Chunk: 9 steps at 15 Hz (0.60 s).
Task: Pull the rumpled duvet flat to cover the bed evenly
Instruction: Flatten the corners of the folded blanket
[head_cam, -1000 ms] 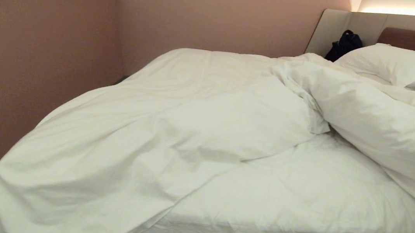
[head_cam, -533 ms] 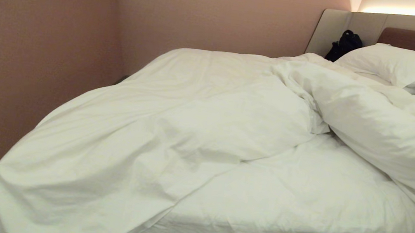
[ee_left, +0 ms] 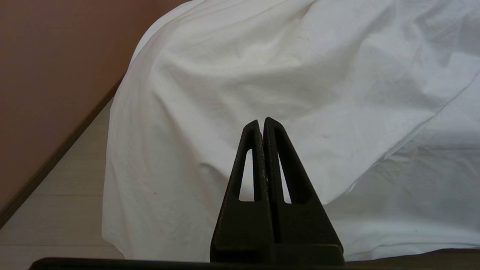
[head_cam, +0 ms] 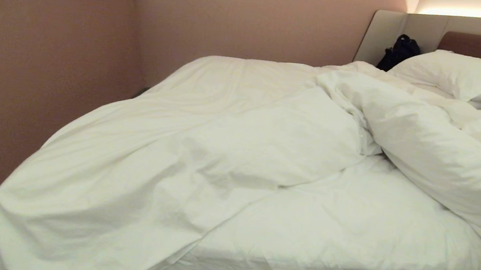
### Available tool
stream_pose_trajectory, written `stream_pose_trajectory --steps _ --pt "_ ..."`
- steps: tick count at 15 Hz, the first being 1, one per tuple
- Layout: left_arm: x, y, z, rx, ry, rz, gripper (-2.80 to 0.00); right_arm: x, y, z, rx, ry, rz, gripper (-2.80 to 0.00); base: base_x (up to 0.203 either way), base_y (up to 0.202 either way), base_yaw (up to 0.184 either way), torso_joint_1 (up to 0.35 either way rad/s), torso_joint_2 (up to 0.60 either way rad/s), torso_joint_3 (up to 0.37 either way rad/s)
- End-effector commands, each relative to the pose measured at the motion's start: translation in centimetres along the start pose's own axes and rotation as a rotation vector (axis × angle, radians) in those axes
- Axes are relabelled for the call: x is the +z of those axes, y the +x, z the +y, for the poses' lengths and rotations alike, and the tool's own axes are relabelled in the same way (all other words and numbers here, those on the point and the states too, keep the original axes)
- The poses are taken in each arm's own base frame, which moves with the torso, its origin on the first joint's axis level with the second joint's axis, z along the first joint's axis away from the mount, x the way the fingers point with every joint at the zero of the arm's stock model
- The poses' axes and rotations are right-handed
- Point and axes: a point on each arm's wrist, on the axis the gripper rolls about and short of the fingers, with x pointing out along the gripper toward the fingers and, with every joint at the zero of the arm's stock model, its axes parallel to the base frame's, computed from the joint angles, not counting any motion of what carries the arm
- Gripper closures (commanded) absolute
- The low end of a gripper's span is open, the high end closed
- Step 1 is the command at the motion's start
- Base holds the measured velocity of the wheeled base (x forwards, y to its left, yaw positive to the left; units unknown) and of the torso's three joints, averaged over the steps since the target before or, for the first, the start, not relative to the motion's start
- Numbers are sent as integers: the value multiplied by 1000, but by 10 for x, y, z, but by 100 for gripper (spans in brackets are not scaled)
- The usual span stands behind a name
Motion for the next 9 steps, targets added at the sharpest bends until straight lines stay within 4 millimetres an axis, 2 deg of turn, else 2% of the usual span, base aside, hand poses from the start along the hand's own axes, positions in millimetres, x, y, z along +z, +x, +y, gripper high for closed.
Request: stream_pose_trajectory --steps 1,5,6,9 --pt "0 0 0 1 0 -1 0 -2 3 2 -2 6 2 0 0 0 0 0 0 0" --pt "0 0 0 1 0 -1 0 -2 2 2 -5 12 4 0 0 0 0 0 0 0" --pt "0 0 0 1 0 -1 0 -1 2 1 -5 13 3 -280 0 0 0 0 0 0" --pt "0 0 0 1 0 -1 0 -1 -2 2 0 12 4 -280 0 0 0 0 0 0"
